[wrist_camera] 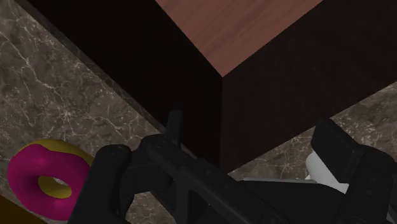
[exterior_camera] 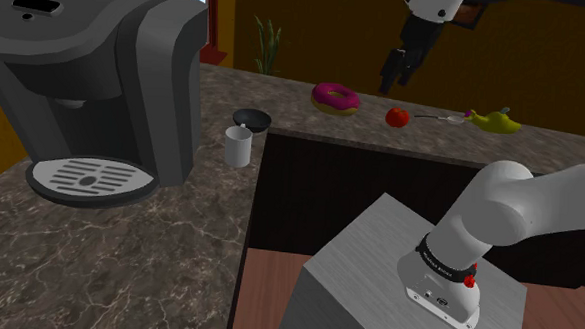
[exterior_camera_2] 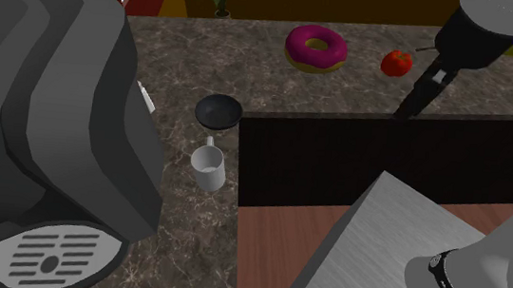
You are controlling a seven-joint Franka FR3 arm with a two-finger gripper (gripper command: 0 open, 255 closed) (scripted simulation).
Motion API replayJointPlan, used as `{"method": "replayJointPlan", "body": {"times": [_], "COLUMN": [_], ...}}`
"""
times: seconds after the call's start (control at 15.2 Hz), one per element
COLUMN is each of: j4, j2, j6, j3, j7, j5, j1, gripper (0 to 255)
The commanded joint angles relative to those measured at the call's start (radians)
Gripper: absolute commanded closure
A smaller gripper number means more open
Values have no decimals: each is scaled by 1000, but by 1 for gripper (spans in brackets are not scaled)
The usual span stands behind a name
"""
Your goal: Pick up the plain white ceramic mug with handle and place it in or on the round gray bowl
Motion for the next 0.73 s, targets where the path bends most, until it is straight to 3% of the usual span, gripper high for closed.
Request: {"method": "replayJointPlan", "body": {"times": [0.0, 0.66], "j4": [0, 40], "j2": [0, 292], "j6": [0, 233], "j3": [0, 99], "j7": [0, 112], "j5": [0, 63], "j1": [0, 47], "gripper": [0, 0]}}
